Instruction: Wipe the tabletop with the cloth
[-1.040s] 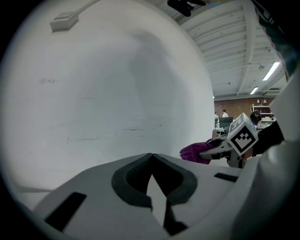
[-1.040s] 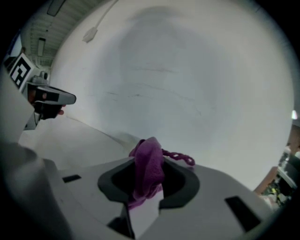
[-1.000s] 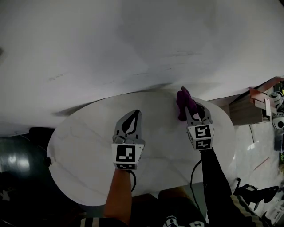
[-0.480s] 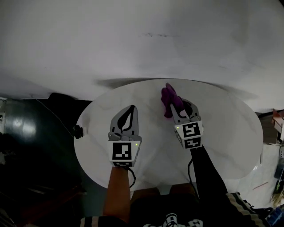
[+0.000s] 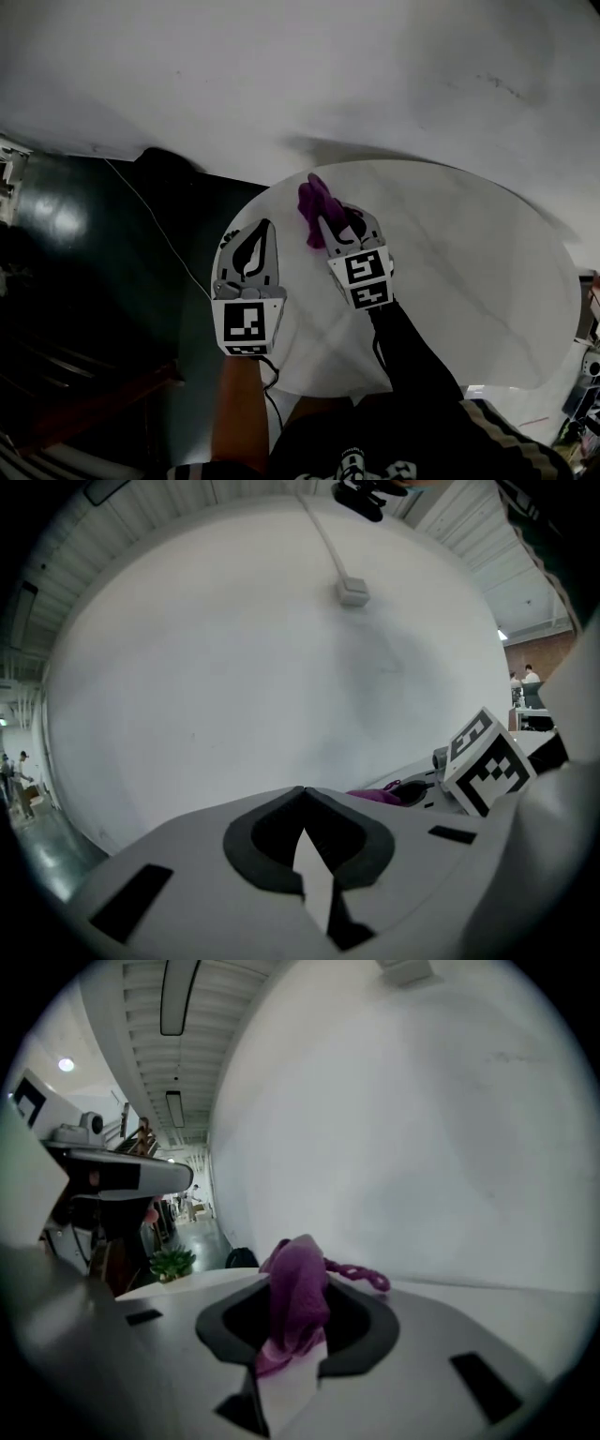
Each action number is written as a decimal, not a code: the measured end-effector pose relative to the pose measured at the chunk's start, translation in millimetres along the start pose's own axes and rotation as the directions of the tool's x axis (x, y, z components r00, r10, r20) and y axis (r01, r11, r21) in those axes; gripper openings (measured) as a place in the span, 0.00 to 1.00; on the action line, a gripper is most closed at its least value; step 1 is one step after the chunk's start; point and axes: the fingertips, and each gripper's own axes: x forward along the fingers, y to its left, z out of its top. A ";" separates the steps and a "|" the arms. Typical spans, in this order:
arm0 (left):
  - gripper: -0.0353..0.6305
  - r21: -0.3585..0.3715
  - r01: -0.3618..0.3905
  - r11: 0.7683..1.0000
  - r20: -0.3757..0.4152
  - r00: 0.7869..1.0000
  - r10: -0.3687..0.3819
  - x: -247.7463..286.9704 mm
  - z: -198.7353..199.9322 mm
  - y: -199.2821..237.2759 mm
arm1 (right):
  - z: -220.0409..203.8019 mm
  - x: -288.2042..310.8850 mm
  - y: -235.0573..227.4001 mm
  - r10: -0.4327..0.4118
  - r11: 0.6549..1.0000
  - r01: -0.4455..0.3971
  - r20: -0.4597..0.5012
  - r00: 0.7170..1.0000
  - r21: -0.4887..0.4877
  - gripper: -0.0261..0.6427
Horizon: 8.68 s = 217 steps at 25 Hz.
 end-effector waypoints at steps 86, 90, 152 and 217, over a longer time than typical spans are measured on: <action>0.05 0.144 0.725 0.673 0.009 0.679 -0.734 70.8 111.2 -766.4 | -281.3 -667.0 -537.1 -0.705 0.641 0.766 -0.360 0.611 0.044 0.22; 0.05 0.140 0.684 0.716 0.026 0.720 -0.694 64.7 112.9 -709.1 | -240.4 -612.4 -493.9 -0.663 0.706 0.705 -0.289 0.690 0.062 0.22; 0.05 0.093 0.276 0.957 -0.041 0.961 -0.273 -18.8 4.5 -326.7 | -167.1 -263.0 -149.1 -0.165 0.985 0.172 -0.281 0.945 -0.002 0.23; 0.05 0.121 0.371 0.921 0.029 0.926 -0.377 -78.9 32.6 -382.8 | -161.9 -373.3 -150.8 -0.324 0.937 0.336 -0.123 0.938 0.097 0.23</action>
